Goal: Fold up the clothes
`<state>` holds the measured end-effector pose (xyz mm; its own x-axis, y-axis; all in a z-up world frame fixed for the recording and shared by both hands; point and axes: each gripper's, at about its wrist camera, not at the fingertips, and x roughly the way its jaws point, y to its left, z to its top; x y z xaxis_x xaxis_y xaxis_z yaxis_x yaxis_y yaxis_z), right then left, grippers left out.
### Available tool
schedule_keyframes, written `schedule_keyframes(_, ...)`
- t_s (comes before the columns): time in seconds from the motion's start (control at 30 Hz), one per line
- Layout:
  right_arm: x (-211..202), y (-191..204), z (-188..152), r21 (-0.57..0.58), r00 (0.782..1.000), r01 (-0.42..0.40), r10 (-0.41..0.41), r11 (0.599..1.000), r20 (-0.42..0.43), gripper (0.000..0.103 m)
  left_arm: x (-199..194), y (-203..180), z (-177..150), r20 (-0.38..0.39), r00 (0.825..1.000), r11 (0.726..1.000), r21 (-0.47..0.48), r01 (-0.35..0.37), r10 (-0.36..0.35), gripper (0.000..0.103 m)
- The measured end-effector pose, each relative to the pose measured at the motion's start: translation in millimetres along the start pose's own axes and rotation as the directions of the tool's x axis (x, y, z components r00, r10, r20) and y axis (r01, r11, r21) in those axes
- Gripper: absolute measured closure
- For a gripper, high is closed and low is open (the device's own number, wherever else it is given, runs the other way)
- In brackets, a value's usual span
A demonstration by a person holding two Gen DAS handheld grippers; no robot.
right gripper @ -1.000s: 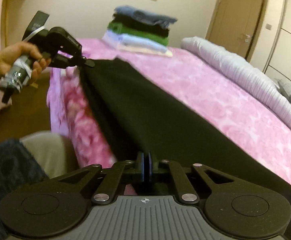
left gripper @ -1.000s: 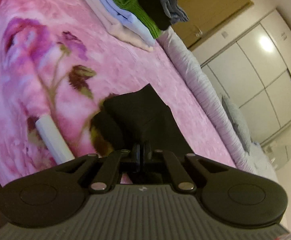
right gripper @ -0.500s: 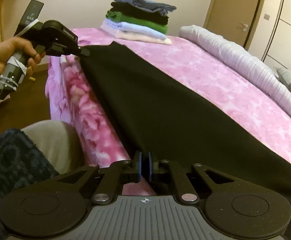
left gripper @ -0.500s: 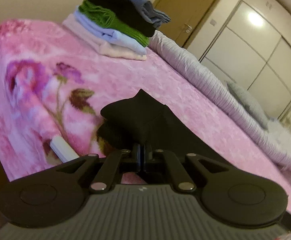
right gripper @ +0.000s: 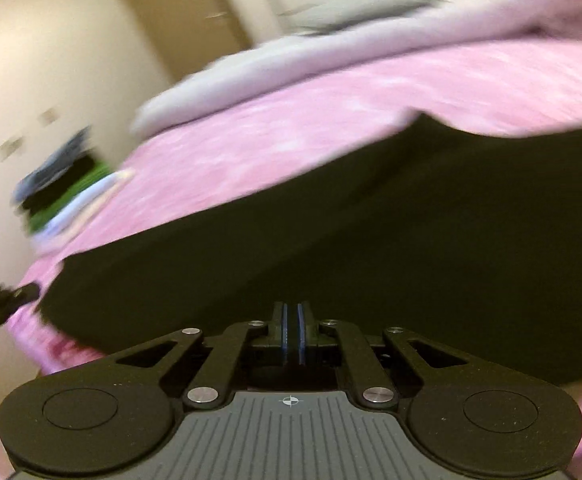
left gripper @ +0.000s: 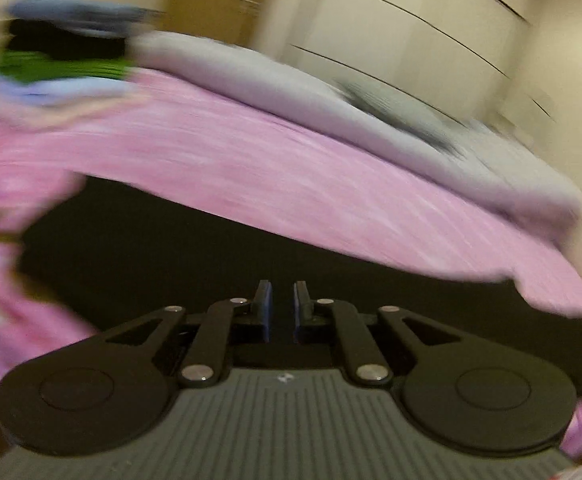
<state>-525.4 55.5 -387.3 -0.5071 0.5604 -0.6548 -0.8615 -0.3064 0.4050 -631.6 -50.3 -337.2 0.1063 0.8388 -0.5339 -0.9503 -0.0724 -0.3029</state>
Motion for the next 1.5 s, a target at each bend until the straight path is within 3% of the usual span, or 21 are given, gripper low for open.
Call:
schedule_keyframes(0.03, -0.4, -11.8, -0.4, 0.029, 0.999, 0.045, -0.044, 0.999, -0.023, 0.098, 11.3, -15.2, -6.0, -0.031, 0.999, 0.999, 0.027, 0.026, -0.025, 0.095)
schedule_keyframes(0.17, -36.8, -58.0, -4.3, 0.192, 0.999, 0.033, -0.036, 0.981, 0.009, 0.098, 38.6, -54.9, -26.6, -0.140, 0.986, 0.993, 0.055, 0.103, -0.094, 0.096)
schedule_keyframes(0.3, -93.4, -115.4, -7.7, 0.368, 0.986, 0.048, -0.103, 0.928, 0.130, 0.097, 38.1, -89.0, -30.1, -0.124, 0.981, 0.976, 0.141, 0.165, -0.148, 0.096)
schedule_keyframes(0.33, -105.8, -131.3, -9.5, 0.426, 0.979, 0.038, -0.118, 0.904, 0.165, 0.092, 38.3, -95.8, -29.2, -0.126, 0.979, 0.973, 0.148, 0.175, -0.157, 0.096)
schedule_keyframes(0.37, -118.1, -149.2, -12.2, 0.490, 0.970, 0.023, -0.138, 0.871, 0.200, 0.070, 39.4, -100.6, -30.1, -0.131, 0.978, 0.972, 0.146, 0.183, -0.164, 0.096)
schedule_keyframes(0.43, -138.2, -178.2, -17.1, 0.582, 0.948, 0.001, -0.186, 0.814, 0.258, 0.038, 44.2, -107.8, -28.9, -0.144, 0.974, 0.973, 0.129, 0.193, -0.174, 0.096)
schedule_keyframes(0.57, -163.2, -219.6, -22.2, 0.674, 0.903, -0.096, -0.221, 0.733, 0.369, 0.038, 51.0, -116.6, -30.6, -0.155, 0.971, 0.970, 0.133, 0.204, -0.182, 0.096)
schedule_keyframes(0.63, -165.1, -235.9, -20.3, 0.695, 0.896, -0.138, -0.210, 0.706, 0.391, 0.039, 54.0, -120.2, -32.0, -0.159, 0.970, 0.968, 0.140, 0.207, -0.185, 0.096)
schedule_keyframes(0.67, -164.1, -239.9, -17.8, 0.701, 0.894, -0.133, -0.220, 0.701, 0.390, 0.046, 55.5, -122.1, -32.7, -0.161, 0.969, 0.967, 0.144, 0.209, -0.186, 0.096)
schedule_keyframes(0.73, -160.2, -244.0, -11.2, 0.688, 0.896, -0.109, -0.228, 0.718, 0.380, 0.056, 58.5, -125.8, -34.1, -0.165, 0.968, 0.965, 0.151, 0.213, -0.188, 0.096)
schedule_keyframes(0.83, -140.6, -240.5, -4.5, 0.671, 0.910, -0.040, -0.250, 0.740, 0.329, 0.100, 63.2, -130.6, -36.5, -0.171, 0.967, 0.963, 0.162, 0.217, -0.190, 0.096)
schedule_keyframes(0.87, -141.1, -239.3, -5.9, 0.659, 0.904, 0.002, -0.283, 0.752, 0.321, 0.102, 65.5, -128.5, -39.5, -0.173, 0.969, 0.964, 0.167, 0.205, -0.176, 0.096)
schedule_keyframes(0.93, -149.8, -227.6, -14.7, 0.611, 0.868, 0.109, -0.375, 0.784, 0.326, 0.102, 66.4, -123.5, -45.5, -0.172, 0.977, 0.969, 0.187, 0.160, -0.128, 0.096)
schedule_keyframes(1.03, -149.6, -219.1, -23.0, 0.592, 0.864, 0.181, -0.414, 0.785, 0.285, 0.101, 64.8, -114.4, -50.6, -0.185, 0.977, 0.975, 0.175, 0.138, -0.105, 0.096)
schedule_keyframes(1.1, -155.2, -203.9, -20.2, 0.572, 0.849, 0.239, -0.455, 0.785, 0.269, 0.100, 59.8, -112.2, -50.2, -0.169, 0.979, 0.973, 0.179, 0.145, -0.115, 0.096)
schedule_keyframes(1.17, -158.2, -176.9, -12.6, 0.504, 0.810, 0.322, -0.509, 0.801, 0.291, 0.100, 53.4, -114.3, -49.6, -0.147, 0.980, 0.969, 0.186, 0.161, -0.135, 0.096)
schedule_keyframes(1.23, -149.5, -146.1, -6.9, 0.401, 0.799, 0.374, -0.510, 0.836, 0.319, 0.100, 52.9, -117.1, -51.3, -0.151, 0.975, 0.966, 0.179, 0.187, -0.160, 0.096)
schedule_keyframes(1.3, -134.8, -121.1, -6.1, 0.291, 0.834, 0.350, -0.438, 0.890, 0.336, 0.100, 57.0, -119.6, -54.8, -0.171, 0.973, 0.966, 0.181, 0.185, -0.154, 0.096)
schedule_keyframes(1.37, -116.6, -111.0, -9.1, 0.224, 0.867, 0.343, -0.399, 0.912, 0.300, 0.100, 60.0, -116.9, -58.7, -0.187, 0.972, 0.968, 0.179, 0.173, -0.139, 0.095)
schedule_keyframes(1.43, -98.3, -116.6, -15.8, 0.211, 0.893, 0.356, -0.398, 0.911, 0.212, 0.100, 59.4, -103.2, -59.6, -0.188, 0.974, 0.977, 0.149, 0.154, -0.125, 0.097)
schedule_keyframes(1.5, -99.5, -134.1, -26.1, 0.301, 0.893, 0.356, -0.417, 0.885, 0.169, 0.101, 54.8, -87.1, -56.2, -0.183, 0.978, 0.986, 0.110, 0.124, -0.103, 0.097)
